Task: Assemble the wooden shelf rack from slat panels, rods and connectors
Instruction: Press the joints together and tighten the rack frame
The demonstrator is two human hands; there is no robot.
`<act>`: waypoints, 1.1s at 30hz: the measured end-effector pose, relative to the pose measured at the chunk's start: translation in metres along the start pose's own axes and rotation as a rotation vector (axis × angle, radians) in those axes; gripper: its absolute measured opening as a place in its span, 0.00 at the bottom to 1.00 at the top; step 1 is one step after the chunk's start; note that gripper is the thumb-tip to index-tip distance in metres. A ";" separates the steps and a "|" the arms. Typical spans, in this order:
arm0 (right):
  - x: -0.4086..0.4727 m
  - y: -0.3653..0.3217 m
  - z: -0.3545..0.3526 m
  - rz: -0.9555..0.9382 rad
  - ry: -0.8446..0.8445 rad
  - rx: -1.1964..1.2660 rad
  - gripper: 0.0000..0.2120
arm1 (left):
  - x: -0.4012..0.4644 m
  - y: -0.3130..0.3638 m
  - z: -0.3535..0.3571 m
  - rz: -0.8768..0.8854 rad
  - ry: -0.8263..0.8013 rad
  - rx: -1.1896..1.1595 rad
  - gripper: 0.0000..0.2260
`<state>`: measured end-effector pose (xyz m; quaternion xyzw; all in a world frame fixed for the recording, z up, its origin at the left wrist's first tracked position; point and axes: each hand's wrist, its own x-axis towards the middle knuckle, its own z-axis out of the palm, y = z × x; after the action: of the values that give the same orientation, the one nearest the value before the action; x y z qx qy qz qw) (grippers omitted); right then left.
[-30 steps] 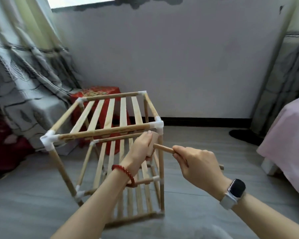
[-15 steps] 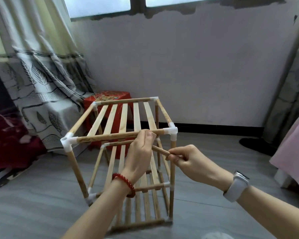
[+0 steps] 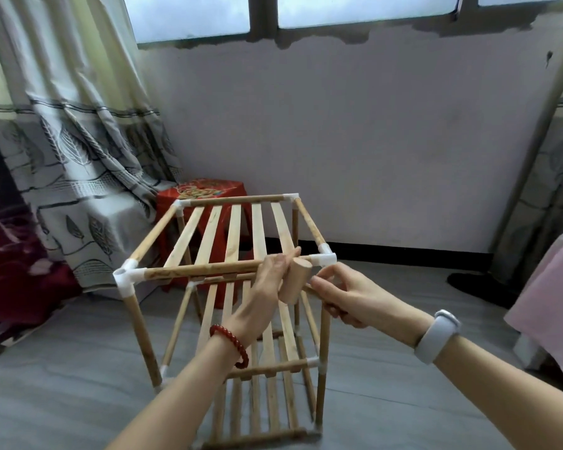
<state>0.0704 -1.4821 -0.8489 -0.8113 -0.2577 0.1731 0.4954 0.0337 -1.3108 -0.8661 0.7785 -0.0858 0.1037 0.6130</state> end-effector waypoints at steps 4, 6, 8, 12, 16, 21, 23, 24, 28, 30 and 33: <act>0.015 0.001 -0.007 -0.128 0.114 -0.139 0.17 | 0.020 0.002 0.001 0.007 0.000 0.020 0.28; 0.024 -0.003 -0.012 -0.173 0.133 -0.223 0.16 | 0.039 0.003 -0.008 0.056 0.103 0.185 0.22; 0.032 -0.008 -0.017 -0.201 0.153 -0.243 0.16 | 0.056 -0.001 -0.019 0.099 0.212 0.605 0.18; 0.049 -0.017 -0.029 -0.241 0.258 -0.265 0.18 | 0.067 -0.024 -0.024 -0.046 0.213 1.137 0.20; 0.058 -0.021 -0.038 -0.236 0.266 -0.143 0.12 | 0.068 -0.033 -0.018 -0.012 0.287 1.284 0.25; 0.066 -0.019 -0.035 -0.249 0.313 -0.096 0.13 | 0.070 -0.036 -0.018 0.011 0.299 1.289 0.26; 0.070 -0.018 -0.032 -0.247 0.325 -0.074 0.16 | 0.070 -0.038 -0.018 0.033 0.311 1.295 0.25; 0.072 -0.018 -0.029 -0.255 0.335 -0.079 0.17 | 0.070 -0.038 -0.018 0.045 0.320 1.303 0.25; 0.078 -0.010 -0.029 -0.249 0.414 -0.275 0.11 | 0.066 -0.042 -0.017 0.069 0.357 1.333 0.24; 0.080 -0.011 -0.037 -0.164 0.448 -0.512 0.12 | 0.066 -0.042 -0.016 0.073 0.378 1.327 0.25; 0.086 -0.022 -0.053 -0.111 0.532 -0.844 0.16 | 0.066 -0.042 -0.017 0.134 0.438 1.298 0.26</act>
<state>0.1632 -1.4609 -0.8070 -0.9421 -0.2128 -0.1857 0.1810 0.1072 -1.2853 -0.8839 0.9422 0.0718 0.3267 0.0179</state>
